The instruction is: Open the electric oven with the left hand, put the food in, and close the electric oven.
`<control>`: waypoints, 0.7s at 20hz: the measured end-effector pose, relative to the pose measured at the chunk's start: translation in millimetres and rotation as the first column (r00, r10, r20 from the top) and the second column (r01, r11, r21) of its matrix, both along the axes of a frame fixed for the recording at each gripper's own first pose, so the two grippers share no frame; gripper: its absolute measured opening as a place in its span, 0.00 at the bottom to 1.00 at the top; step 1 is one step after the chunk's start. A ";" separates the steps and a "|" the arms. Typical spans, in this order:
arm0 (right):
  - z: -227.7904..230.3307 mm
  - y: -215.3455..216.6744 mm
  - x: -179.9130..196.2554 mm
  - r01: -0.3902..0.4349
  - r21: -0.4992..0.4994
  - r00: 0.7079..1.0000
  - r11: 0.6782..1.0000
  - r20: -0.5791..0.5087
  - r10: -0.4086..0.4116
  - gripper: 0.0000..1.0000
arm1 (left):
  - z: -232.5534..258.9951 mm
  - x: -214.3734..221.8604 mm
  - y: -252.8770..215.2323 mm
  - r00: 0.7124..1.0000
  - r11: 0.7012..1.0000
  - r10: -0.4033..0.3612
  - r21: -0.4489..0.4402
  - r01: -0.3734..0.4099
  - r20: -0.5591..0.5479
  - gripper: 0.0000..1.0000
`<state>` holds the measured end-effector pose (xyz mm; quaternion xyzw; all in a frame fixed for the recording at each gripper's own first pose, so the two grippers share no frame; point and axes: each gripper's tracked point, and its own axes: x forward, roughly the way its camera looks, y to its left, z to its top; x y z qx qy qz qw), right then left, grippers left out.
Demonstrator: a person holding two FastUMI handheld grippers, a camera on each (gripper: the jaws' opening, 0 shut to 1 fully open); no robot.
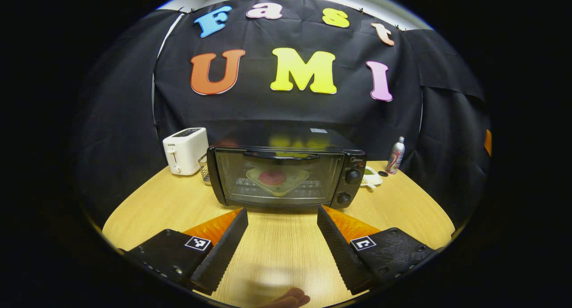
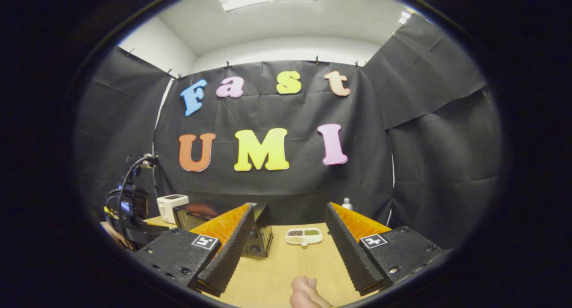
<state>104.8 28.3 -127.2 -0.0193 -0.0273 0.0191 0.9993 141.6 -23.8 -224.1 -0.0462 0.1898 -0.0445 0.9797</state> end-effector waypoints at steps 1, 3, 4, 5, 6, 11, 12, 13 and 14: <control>2.5 -1.1 -5.7 0.003 0.006 1.000 1.000 0.005 -0.003 0.96 | 8.9 -8.7 0.7 1.000 1.000 0.005 0.007 -0.005 0.026 0.98; 9.3 -1.0 -19.6 0.003 0.014 1.000 1.000 0.005 -0.003 1.00 | 30.0 -26.9 2.9 0.996 0.999 0.025 0.024 -0.027 0.084 0.98; 12.9 1.5 -27.6 0.000 0.015 1.000 1.000 0.007 0.000 1.00 | 40.8 -36.4 2.6 0.993 0.999 0.030 0.034 -0.034 0.115 0.98; 17.6 3.0 -35.2 -0.003 0.013 1.000 1.000 0.010 0.003 1.00 | 51.6 -47.6 3.5 0.989 0.998 0.032 0.045 -0.039 0.144 0.97; 24.1 2.4 -43.1 -0.001 0.013 1.000 1.000 0.018 0.000 1.00 | 61.5 -57.5 4.7 0.985 0.997 0.035 0.059 -0.045 0.166 0.97; 42.7 5.4 -82.0 0.001 0.018 1.000 1.000 0.030 -0.002 0.96 | 118.2 -111.8 16.5 0.960 0.987 0.077 0.115 -0.111 0.268 0.98; 43.7 6.8 -88.4 -0.002 0.017 1.000 1.000 0.025 0.002 0.96 | 128.1 -123.0 18.2 0.954 0.987 0.087 0.107 -0.122 0.287 0.98; 43.9 7.7 -94.7 -0.005 0.017 1.000 1.000 0.018 0.004 0.96 | 134.4 -132.8 15.0 0.950 0.988 0.092 0.093 -0.125 0.298 0.98; 44.6 8.7 -100.5 -0.010 0.019 1.000 1.000 0.011 0.010 0.96 | 141.6 -144.9 13.7 0.946 0.989 0.097 0.078 -0.126 0.308 0.98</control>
